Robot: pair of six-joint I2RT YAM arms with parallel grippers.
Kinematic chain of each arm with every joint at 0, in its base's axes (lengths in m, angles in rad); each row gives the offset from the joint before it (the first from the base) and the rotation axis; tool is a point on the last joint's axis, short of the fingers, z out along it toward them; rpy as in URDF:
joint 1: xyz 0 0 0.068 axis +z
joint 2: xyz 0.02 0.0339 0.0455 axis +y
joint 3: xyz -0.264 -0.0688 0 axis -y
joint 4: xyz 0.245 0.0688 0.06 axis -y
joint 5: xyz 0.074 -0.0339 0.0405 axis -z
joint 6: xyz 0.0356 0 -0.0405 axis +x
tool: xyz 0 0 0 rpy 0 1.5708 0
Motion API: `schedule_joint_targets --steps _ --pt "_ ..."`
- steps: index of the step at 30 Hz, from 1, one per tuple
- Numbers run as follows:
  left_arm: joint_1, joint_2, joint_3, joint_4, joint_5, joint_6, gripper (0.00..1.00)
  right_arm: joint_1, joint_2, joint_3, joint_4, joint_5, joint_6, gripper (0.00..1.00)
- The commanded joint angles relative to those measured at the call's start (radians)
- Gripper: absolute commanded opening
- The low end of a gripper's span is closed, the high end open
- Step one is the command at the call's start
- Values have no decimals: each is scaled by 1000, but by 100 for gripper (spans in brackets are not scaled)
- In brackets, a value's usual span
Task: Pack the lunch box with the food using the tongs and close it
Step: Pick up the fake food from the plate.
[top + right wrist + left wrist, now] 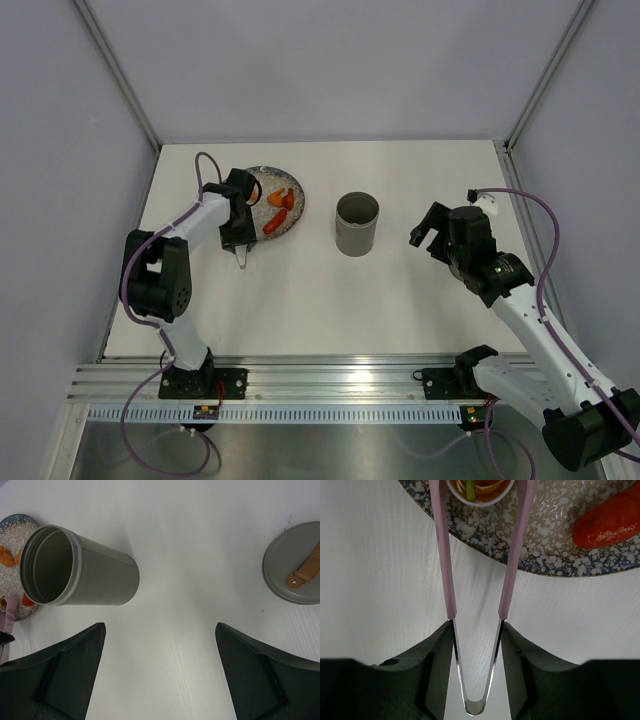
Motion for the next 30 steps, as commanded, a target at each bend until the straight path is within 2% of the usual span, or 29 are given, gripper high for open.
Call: schedule_joint_targets --steps 1,5,17,30 --pt "10 5 7 27 -9 8 42 4 -18 -6 34 -7 4 99" --pt "10 -1 10 27 -4 8 36 4 -21 -6 31 -7 4 99" --pt "12 -87 34 3 10 11 1 4 -28 -4 25 -7 10 99" --pt "4 -173 37 -7 84 46 0 6 -6 6 32 -21 17 99"
